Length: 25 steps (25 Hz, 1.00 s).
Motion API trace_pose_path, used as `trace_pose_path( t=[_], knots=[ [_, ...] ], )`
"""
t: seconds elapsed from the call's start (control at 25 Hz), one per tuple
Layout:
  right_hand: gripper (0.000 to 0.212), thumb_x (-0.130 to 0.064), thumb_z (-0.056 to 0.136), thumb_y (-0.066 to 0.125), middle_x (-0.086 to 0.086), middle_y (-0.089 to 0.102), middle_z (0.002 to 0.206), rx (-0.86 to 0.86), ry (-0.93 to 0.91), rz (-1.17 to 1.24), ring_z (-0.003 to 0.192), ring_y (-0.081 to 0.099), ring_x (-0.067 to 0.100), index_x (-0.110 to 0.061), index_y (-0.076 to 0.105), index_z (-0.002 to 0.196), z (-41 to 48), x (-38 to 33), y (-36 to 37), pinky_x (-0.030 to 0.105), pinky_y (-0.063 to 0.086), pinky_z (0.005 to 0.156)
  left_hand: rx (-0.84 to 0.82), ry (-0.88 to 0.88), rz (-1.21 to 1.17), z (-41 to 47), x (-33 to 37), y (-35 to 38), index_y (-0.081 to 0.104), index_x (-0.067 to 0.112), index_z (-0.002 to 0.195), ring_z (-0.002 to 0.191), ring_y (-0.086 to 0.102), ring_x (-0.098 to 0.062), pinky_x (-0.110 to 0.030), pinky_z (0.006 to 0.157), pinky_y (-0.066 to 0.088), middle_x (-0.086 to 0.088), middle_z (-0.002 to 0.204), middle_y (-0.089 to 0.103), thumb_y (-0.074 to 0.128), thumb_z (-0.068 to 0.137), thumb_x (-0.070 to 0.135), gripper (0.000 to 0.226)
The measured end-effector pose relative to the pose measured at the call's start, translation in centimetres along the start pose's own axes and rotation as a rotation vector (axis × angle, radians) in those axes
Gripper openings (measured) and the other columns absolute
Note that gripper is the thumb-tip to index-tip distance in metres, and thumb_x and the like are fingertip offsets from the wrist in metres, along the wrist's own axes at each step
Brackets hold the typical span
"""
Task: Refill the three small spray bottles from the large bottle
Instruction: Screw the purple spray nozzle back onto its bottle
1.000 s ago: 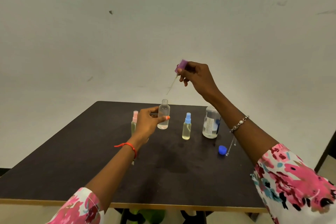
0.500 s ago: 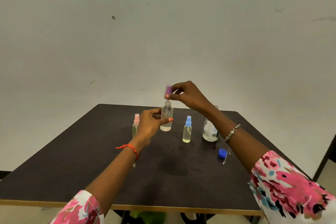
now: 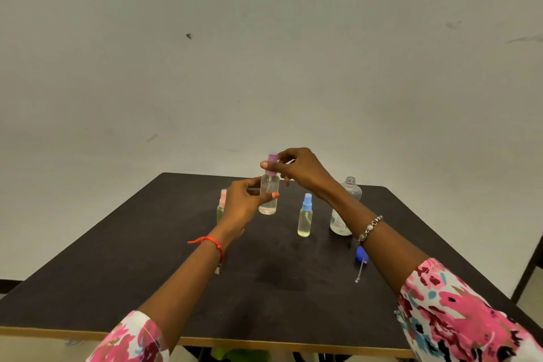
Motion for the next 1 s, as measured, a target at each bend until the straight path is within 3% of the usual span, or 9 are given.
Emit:
trace_pose_path(
  t=[0.08,0.2,0.36,0.44,0.6,0.68,0.8,0.92,1.0],
  knots=[
    [0.033,-0.021,0.084,0.064,0.009,0.066,0.102,-0.025,-0.042,0.072,0.068,0.059,0.013,-0.005,0.06,0.113,0.4,-0.6,-0.5,0.017,0.049,0.059,0.005,-0.004,0.007,0.1,0.0,0.0,0.057,0.005,0.122,0.113,0.058,-0.028,-0.041,0.098,0.047,-0.014,0.122,0.062,0.072,0.075,0.011,0.049],
    [0.031,-0.003,0.083,0.062,0.009,0.064,0.1,-0.086,-0.094,0.101,0.072,0.059,0.008,-0.001,0.06,0.114,0.4,-1.2,-0.5,0.012,0.05,0.058,0.004,0.0,0.006,0.2,0.2,0.0,0.059,0.005,0.12,0.113,0.058,-0.028,-0.041,0.098,0.047,-0.014,0.121,0.063,0.072,0.074,0.01,0.048],
    [0.03,-0.027,0.077,0.071,0.013,0.066,0.079,-0.058,-0.043,-0.018,0.057,0.055,0.009,0.0,0.068,0.09,0.3,-0.6,-0.3,0.012,0.044,0.053,-0.002,-0.002,0.012,0.1,0.1,0.0,0.059,0.004,0.12,0.111,0.059,-0.028,-0.041,0.098,0.048,-0.015,0.119,0.064,0.073,0.073,0.011,0.049],
    [0.034,-0.036,0.078,0.068,0.01,0.066,0.079,-0.064,-0.026,-0.062,0.057,0.054,0.009,-0.003,0.069,0.085,0.5,-0.6,-0.1,0.014,0.044,0.055,-0.002,-0.002,0.008,0.1,0.2,0.0,0.057,0.004,0.121,0.111,0.059,-0.028,-0.042,0.098,0.048,-0.015,0.12,0.063,0.073,0.074,0.012,0.05],
    [0.037,-0.009,0.08,0.067,0.007,0.062,0.097,-0.12,-0.078,0.04,0.068,0.058,0.008,-0.002,0.058,0.115,0.6,-1.4,-0.2,0.011,0.05,0.058,-0.005,0.01,0.0,0.1,0.3,0.0,0.058,0.005,0.12,0.111,0.059,-0.028,-0.039,0.096,0.048,-0.015,0.119,0.063,0.072,0.074,0.01,0.048],
    [0.041,-0.01,0.076,0.072,0.008,0.064,0.088,-0.117,-0.085,-0.012,0.063,0.058,0.008,0.001,0.059,0.114,0.6,-1.3,-0.1,0.012,0.049,0.057,-0.012,0.016,0.001,0.1,0.3,0.0,0.059,0.005,0.119,0.11,0.06,-0.028,-0.038,0.095,0.049,-0.015,0.118,0.064,0.073,0.074,0.01,0.047],
    [0.047,-0.03,0.077,0.071,0.007,0.064,0.084,-0.111,-0.034,-0.09,0.063,0.058,0.011,-0.004,0.057,0.114,0.8,-1.0,0.0,0.017,0.047,0.058,-0.001,0.007,0.011,0.1,0.2,0.0,0.057,0.004,0.121,0.112,0.058,-0.028,-0.04,0.097,0.048,-0.015,0.121,0.062,0.072,0.075,0.012,0.049],
    [0.047,-0.012,0.081,0.067,0.008,0.059,0.101,-0.18,-0.059,0.022,0.078,0.058,0.014,-0.007,0.05,0.124,1.0,-1.3,0.2,0.016,0.05,0.062,0.003,0.009,0.004,0.2,0.2,-0.1,0.058,0.005,0.121,0.113,0.058,-0.029,-0.041,0.098,0.047,-0.014,0.121,0.062,0.072,0.075,0.011,0.048],
    [0.045,-0.005,0.078,0.069,0.01,0.062,0.096,-0.175,-0.098,0.02,0.071,0.059,0.011,-0.006,0.054,0.12,0.8,-1.5,0.1,0.014,0.051,0.06,-0.005,0.015,-0.005,0.2,0.2,0.0,0.059,0.005,0.12,0.112,0.058,-0.028,-0.04,0.097,0.048,-0.014,0.119,0.063,0.072,0.075,0.011,0.047]
  ],
)
Point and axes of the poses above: each hand's wrist, its own z-axis towards the middle knuckle, its own y-axis out of the palm, x = y × z, the point moved 9 cm from there along z, towards the middle knuckle
